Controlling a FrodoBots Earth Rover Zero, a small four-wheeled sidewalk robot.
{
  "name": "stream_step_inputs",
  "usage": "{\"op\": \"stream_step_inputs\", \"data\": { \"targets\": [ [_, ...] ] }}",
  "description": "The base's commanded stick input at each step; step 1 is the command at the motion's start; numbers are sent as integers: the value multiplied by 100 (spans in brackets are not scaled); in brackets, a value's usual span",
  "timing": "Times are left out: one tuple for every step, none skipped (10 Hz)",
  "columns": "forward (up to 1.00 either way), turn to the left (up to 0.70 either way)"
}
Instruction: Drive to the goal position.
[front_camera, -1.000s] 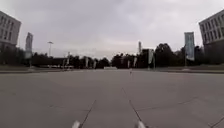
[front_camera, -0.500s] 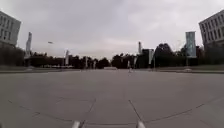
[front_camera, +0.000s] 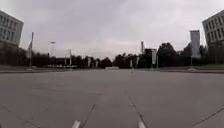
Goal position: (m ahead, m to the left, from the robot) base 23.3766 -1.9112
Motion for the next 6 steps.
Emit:
{"op": "stream_step_inputs", "data": {
  "targets": [
    [60, 0],
    [60, 0],
    [60, 0],
    [60, 0],
    [60, 0],
    [60, 0]
  ]
}}
